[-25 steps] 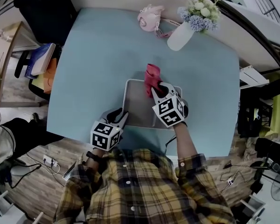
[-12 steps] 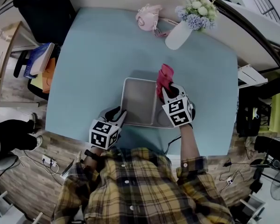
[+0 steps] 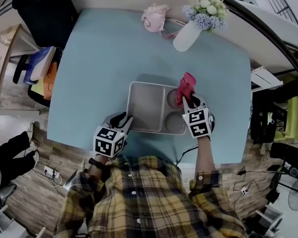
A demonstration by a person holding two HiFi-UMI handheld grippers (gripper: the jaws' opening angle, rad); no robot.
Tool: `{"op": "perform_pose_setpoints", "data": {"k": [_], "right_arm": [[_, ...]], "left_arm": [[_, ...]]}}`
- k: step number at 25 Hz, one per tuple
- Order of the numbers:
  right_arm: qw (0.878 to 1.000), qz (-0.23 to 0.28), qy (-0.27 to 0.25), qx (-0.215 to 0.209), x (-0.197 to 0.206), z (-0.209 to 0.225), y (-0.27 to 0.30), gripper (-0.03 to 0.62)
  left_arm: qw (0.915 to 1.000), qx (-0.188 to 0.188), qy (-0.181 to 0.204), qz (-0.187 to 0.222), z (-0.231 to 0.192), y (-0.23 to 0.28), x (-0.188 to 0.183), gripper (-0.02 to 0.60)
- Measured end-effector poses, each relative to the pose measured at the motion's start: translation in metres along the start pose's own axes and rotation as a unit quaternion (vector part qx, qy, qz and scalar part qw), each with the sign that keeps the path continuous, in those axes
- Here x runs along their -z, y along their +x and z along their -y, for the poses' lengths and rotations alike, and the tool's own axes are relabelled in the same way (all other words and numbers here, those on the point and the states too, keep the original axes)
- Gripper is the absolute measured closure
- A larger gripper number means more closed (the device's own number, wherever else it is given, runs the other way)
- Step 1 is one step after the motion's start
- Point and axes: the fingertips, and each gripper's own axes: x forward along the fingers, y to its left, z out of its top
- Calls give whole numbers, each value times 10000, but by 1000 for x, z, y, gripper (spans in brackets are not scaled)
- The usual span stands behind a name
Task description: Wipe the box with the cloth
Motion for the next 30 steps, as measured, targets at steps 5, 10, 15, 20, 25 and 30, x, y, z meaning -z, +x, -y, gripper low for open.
{"op": "perform_pose_setpoints", "data": {"k": [5, 10, 15, 20, 25, 30], "right_arm": [[9998, 27, 186, 7, 7, 1, -8, 548], [9994, -114, 280, 184, 19, 11, -15, 548], [9991, -11, 315, 275, 10, 12, -32, 548], [9965, 724, 399, -89, -39, -16, -54, 548], [9811, 1483, 775, -973, -92, -71, -60, 548], [9671, 1600, 754, -1826, -118, -134, -41, 548]], "left_arm": [[10000, 9, -21, 61, -1, 0, 0, 472], [9999, 16, -39, 115, 0, 0, 0, 472], [9999, 45, -46, 123, 0, 0, -1, 472], [9999, 56, -34, 148, -1, -1, 1, 472], [9998, 47, -47, 183, -1, 0, 0, 472], [9997, 10, -52, 249, 0, 0, 0, 472]]}}
